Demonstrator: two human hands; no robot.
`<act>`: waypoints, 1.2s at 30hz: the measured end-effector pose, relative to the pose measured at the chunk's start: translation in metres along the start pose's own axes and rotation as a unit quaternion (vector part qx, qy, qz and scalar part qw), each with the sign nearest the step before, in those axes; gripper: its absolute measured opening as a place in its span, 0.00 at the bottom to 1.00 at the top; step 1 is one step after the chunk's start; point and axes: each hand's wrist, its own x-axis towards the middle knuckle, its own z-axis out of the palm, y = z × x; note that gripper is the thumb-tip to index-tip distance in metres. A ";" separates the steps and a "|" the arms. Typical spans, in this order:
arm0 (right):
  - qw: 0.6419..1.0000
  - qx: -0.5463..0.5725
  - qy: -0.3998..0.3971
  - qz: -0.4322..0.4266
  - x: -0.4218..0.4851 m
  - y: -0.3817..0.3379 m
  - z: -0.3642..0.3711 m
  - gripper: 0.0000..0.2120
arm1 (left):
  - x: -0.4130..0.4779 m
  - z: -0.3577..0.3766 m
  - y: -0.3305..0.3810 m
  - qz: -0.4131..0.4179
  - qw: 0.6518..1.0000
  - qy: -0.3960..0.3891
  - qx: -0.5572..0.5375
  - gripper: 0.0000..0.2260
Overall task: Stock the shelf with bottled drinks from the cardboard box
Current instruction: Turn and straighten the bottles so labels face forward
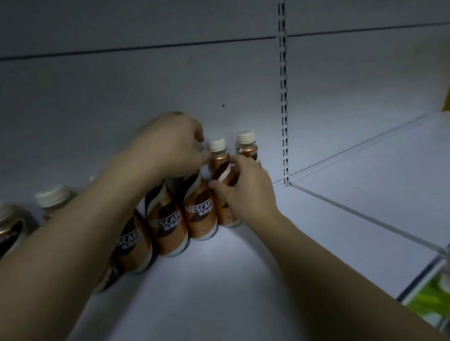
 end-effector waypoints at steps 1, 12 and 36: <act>1.000 0.007 0.005 0.009 0.000 -0.001 0.002 0.23 | 0.004 0.002 0.005 0.007 1.000 0.014 -0.001 0.18; 0.982 0.035 0.081 0.167 0.013 0.044 -0.051 0.19 | 0.024 0.023 0.029 -0.019 0.999 -0.032 -0.020 0.17; 0.982 0.103 -0.030 0.157 0.002 0.042 -0.033 0.34 | -0.008 0.023 0.022 0.040 0.997 0.061 0.020 0.20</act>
